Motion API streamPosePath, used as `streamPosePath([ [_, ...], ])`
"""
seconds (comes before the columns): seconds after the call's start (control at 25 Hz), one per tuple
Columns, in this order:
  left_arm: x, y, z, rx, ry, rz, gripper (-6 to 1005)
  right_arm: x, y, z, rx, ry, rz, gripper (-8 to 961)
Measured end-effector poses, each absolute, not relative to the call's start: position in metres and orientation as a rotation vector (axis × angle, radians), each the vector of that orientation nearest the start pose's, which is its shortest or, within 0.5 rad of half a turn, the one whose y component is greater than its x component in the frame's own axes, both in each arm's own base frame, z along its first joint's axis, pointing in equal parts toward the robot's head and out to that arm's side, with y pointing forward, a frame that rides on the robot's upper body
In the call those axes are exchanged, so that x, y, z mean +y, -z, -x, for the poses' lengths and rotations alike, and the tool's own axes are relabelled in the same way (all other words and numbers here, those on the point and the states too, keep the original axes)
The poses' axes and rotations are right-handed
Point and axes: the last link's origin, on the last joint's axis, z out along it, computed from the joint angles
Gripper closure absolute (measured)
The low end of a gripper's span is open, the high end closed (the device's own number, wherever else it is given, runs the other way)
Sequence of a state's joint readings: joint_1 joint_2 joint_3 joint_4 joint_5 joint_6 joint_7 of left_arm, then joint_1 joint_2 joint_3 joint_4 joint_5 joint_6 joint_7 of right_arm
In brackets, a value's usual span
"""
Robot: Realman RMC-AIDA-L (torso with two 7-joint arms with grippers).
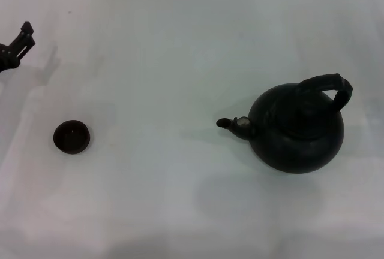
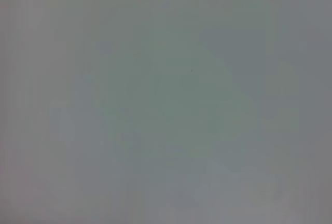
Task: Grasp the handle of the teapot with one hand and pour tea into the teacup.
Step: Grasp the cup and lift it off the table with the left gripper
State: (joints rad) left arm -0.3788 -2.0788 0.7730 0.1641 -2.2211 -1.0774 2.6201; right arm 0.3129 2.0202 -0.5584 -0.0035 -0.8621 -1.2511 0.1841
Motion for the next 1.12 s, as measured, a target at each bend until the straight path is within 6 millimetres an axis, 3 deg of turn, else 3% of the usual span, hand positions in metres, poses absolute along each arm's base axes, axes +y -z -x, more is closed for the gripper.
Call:
streamPosePath([
  [0.92,0.316,0.0,0.363,-0.716,0.685,1.781,112,0.274,-0.037,-0.405,0.541,-0.48,1.507,82],
  [1.12,0.321,-0.022,0.363,-0.813,0.681,1.854,112,0.274,-0.038,-0.405,0.541,-0.478,1.508,83],
])
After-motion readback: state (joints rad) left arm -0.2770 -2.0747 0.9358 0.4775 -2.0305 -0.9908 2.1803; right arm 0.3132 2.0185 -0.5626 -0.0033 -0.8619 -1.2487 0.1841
